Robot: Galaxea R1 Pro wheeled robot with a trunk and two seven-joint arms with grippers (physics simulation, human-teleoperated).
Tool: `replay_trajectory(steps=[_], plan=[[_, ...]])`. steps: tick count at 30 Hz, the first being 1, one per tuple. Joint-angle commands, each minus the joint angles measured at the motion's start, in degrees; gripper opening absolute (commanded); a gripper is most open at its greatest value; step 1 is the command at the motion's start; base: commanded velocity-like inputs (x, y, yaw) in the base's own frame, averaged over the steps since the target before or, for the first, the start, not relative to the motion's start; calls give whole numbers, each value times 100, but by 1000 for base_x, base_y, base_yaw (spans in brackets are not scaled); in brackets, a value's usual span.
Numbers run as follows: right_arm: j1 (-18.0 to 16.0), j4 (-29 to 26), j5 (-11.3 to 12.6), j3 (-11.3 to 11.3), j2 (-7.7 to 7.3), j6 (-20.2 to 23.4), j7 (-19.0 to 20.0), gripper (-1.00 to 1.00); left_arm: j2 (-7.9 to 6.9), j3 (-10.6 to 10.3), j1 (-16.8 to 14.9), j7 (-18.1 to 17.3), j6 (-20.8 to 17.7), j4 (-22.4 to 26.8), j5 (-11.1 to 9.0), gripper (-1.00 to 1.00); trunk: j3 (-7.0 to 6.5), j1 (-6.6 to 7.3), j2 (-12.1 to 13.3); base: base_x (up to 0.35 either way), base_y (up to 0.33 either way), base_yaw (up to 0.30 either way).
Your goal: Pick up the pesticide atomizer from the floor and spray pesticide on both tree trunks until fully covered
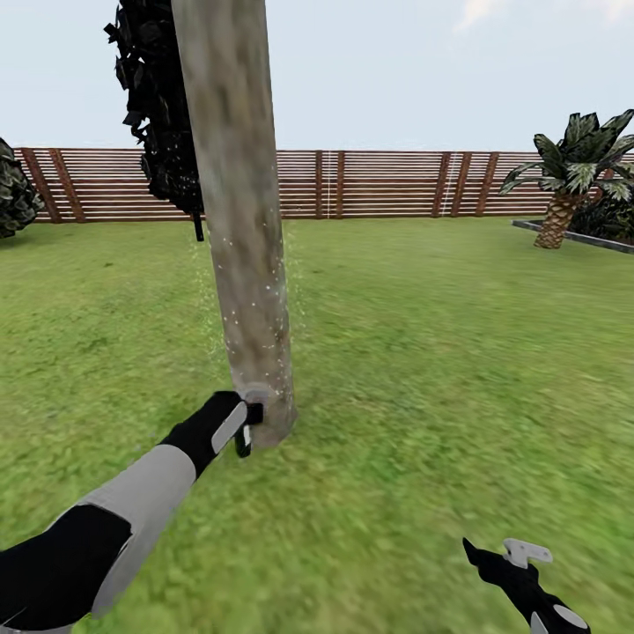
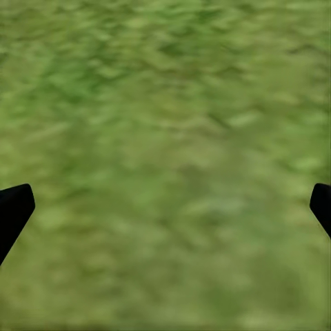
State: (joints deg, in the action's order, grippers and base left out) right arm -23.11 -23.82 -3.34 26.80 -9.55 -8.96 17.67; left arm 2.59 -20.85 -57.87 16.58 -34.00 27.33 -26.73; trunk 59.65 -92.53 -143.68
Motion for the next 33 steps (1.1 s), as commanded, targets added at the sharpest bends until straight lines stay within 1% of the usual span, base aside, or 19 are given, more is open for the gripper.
replay_trajectory(steps=[1,2,3,5,7,9,10,12,13,15,19,20,23,26,27,29,30,31,33], plan=[[1,0,0,0,0,1,0,100,-3,1,-91,42,-428,354,22,-100,1,0,0,0,0,0],[1,0,0,0,-1,0,0,100,-4,1,-236,209,-693,462,25,-100,1,0,0,0,0,0],[2,0,0,0,-2,1,0,100,-4,1,-313,435,-791,498,26,-100,1,0,0,0,0,0],[0,0,0,0,2,2,0,100,0,3,-519,1038,-929,529,22,-100,1,0,0,0,0,0],[0,0,0,0,2,1,0,100,3,5,-741,1252,-1171,541,22,-100,1,0,0,0,0,0],[1,0,0,0,-1,2,0,100,4,4,-922,1328,-1266,544,26,-100,1,0,0,0,0,0],[0,0,0,0,2,1,0,100,5,6,-1077,1345,-1312,545,27,-100,1,0,0,0,0,0],[0,0,0,0,-1,4,0,100,5,4,-1357,1354,-1748,545,27,-100,1,0,0,0,0,0],[0,0,0,0,1,3,0,100,5,7,-1432,1378,-1921,548,27,-100,1,0,0,0,0,0],[0,1,0,0,-1,1,0,100,5,6,-1605,1550,-2077,613,27,-100,1,0,0,0,0,0],[0,0,5,0,2,3,0,100,5,9,-1784,1604,-2119,630,24,-100,1,0,0,0,0,0],[0,0,6,0,0,1,0,100,5,10,-1930,1610,-2145,633,20,-100,1,0,0,0,0,0],[2,0,8,0,-2,0,0,100,12,10,-2222,1618,-2199,627,19,-100,1,0,0,0,0,0],[0,1,9,0,-1,0,0,100,15,16,-2628,1620,-2207,607,-6,-100,1,0,0,0,0,0],[0,1,9,0,0,0,0,100,39,18,-2747,1621,-2207,607,-11,-100,1,0,0,0,0,0],[1,0,9,0,-1,2,0,100,121,19,-2851,1621,-2208,608,-15,-100,1,0,0,0,0,0],[0,0,9,0,-1,3,0,100,239,19,-2880,1621,-2208,601,-16,-100,1,0,0,0,0,0],[0,0,9,0,-2,4,0,100,277,19,-2889,1621,-2208,594,-17,-100,1,0,0,0,0,0],[0,0,9,0,0,2,0,100,291,19,-2893,1621,-2208,591,-17,-100,1,0,0,0,0,0]])
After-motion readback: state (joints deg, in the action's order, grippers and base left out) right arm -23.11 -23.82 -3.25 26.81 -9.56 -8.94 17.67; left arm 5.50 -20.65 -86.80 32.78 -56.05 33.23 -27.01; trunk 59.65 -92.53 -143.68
